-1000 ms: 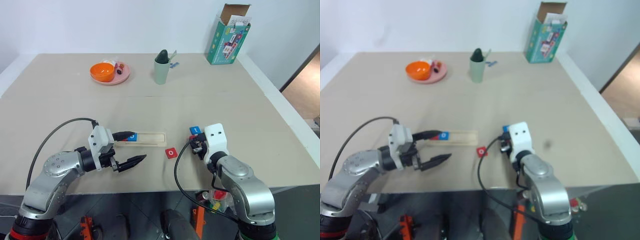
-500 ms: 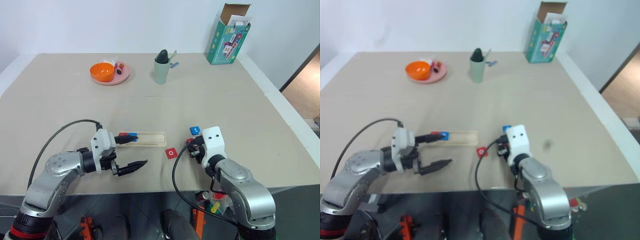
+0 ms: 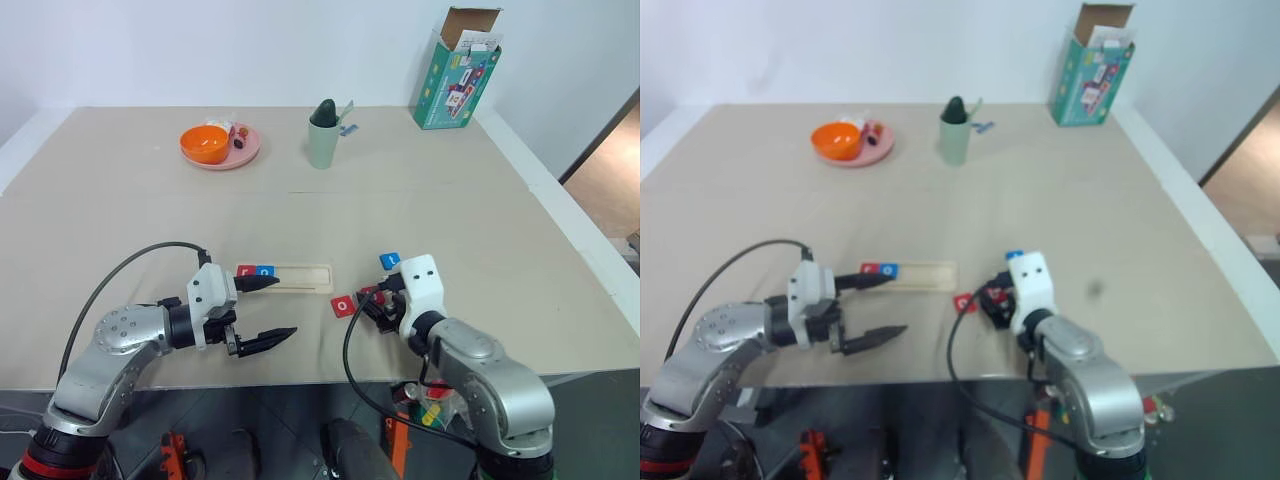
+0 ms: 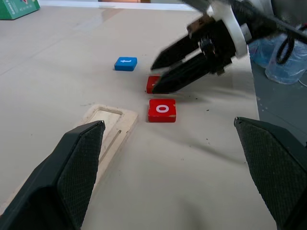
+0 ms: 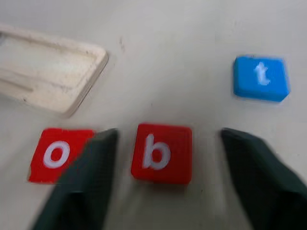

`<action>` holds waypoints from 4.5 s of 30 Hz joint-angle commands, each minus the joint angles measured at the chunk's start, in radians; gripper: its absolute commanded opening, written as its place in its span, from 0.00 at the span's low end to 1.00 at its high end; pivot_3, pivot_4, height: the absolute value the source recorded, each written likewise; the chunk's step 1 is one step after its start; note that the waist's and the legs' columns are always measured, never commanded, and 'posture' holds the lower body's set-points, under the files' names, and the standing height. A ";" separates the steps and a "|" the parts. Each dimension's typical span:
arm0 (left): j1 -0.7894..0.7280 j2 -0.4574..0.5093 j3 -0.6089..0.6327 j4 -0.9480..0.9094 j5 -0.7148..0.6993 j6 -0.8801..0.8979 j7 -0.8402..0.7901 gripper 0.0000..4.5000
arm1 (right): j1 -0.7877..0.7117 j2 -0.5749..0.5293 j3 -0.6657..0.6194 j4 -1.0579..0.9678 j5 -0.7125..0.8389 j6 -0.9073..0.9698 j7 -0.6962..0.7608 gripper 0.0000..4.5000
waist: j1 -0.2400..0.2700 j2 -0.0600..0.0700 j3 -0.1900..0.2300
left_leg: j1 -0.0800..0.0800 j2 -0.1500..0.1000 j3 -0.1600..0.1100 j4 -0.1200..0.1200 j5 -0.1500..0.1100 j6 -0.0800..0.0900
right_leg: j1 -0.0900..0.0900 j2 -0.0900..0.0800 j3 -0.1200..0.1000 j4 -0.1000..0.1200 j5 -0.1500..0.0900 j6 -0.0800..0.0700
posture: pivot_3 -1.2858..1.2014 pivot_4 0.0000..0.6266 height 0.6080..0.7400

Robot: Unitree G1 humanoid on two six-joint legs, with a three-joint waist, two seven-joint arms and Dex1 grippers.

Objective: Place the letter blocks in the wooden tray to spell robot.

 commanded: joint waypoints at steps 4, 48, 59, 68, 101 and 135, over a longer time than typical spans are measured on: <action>-0.013 0.006 -0.006 -0.006 0.010 -0.027 -0.012 1.00 | -0.133 -0.254 -0.120 0.121 0.120 -0.157 0.289 0.99 | 0.001 0.000 0.000 | 0.000 0.000 0.000 0.000 0.000 0.000 | 0.001 0.000 0.000 -0.002 0.000 0.000 | 0.52 0.24 1.00; 0.021 0.020 0.000 -0.055 0.011 -0.034 0.046 1.00 | -0.589 -0.340 0.198 1.397 -0.042 -1.448 1.292 0.37 | 0.005 0.001 0.001 | 0.004 0.000 0.001 0.004 -0.002 0.006 | 0.008 0.000 0.001 -0.007 0.006 0.004 | 0.52 0.24 1.00; 0.099 0.002 0.150 0.036 -0.016 -0.054 0.117 1.00 | -0.619 -0.159 0.233 0.892 -0.001 -0.795 0.950 0.37 | 0.004 0.002 0.002 | 0.004 0.003 0.000 0.003 -0.002 0.006 | 0.003 0.004 -0.001 0.001 0.008 0.004 | 0.52 0.24 1.00; 0.101 -0.015 0.195 0.085 -0.016 -0.067 0.142 1.00 | -0.738 -0.006 0.351 1.127 -0.158 -0.880 0.812 0.37 | 0.006 0.002 0.001 | 0.002 0.001 0.001 0.004 -0.001 0.003 | 0.001 0.001 -0.001 0.004 0.004 0.001 | 0.52 0.24 1.00; 0.140 -0.025 0.177 0.054 0.010 -0.077 0.156 1.00 | -0.736 0.087 0.377 1.272 -0.220 -0.975 0.843 0.37 | 0.004 0.001 0.001 | 0.002 0.002 0.000 0.002 -0.001 0.003 | 0.000 0.002 -0.002 0.005 0.005 0.003 | 0.52 0.24 1.00; 0.088 0.048 0.093 -0.048 -0.064 0.000 0.016 1.00 | -0.604 -0.046 0.157 0.734 -0.025 -0.651 0.795 0.99 | 0.014 0.001 0.001 | 0.000 0.002 -0.001 0.002 -0.001 0.003 | -0.001 0.002 -0.003 0.005 0.004 0.004 | 0.52 0.24 1.00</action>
